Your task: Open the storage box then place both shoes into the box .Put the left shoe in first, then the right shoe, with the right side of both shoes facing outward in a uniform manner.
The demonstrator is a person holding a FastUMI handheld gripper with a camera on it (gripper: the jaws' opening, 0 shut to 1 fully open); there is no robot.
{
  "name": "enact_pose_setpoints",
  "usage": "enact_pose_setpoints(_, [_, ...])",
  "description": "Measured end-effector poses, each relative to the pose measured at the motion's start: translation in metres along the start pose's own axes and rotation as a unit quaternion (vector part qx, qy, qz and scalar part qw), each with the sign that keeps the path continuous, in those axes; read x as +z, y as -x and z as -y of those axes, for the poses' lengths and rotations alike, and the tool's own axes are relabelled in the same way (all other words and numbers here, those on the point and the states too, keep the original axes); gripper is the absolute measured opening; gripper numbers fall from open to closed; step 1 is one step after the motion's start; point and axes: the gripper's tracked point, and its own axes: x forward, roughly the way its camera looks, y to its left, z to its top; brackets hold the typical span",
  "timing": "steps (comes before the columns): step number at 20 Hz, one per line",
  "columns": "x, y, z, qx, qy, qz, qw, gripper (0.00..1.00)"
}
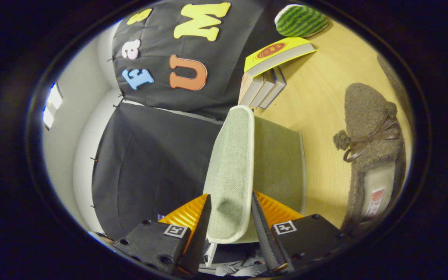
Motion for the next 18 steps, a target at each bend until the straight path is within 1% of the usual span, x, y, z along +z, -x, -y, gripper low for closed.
enact_pose_setpoints(1, [0.002,0.002,0.004,-0.013,0.003,0.01,1.0,0.51])
enact_pose_setpoints(3, [0.008,0.007,-0.003,-0.016,-0.006,0.025,1.0,0.28])
enact_pose_setpoints(4, [0.009,0.009,-0.009,-0.018,0.0,0.029,0.999,0.23])
enact_pose_setpoints(5, [0.01,0.011,-0.014,-0.021,0.009,0.036,0.999,0.16])
enact_pose_setpoints(6, [0.01,0.011,-0.024,-0.018,0.017,0.041,0.999,0.13])
enact_pose_setpoints(7, [0.009,0.013,-0.035,-0.018,0.026,0.046,0.998,0.06])
enact_pose_setpoints(11, [0.006,0.012,-0.104,0.023,0.053,0.066,0.996,0.06])
enact_pose_setpoints(14, [-0.003,-0.007,-0.143,0.01,0.112,0.056,0.992,0.06])
enact_pose_setpoints(16, [-0.014,-0.028,-0.162,-0.002,0.135,0.038,0.99,0.06])
enact_pose_setpoints(18, [-0.02,-0.047,-0.187,0.01,0.146,0.028,0.989,0.06])
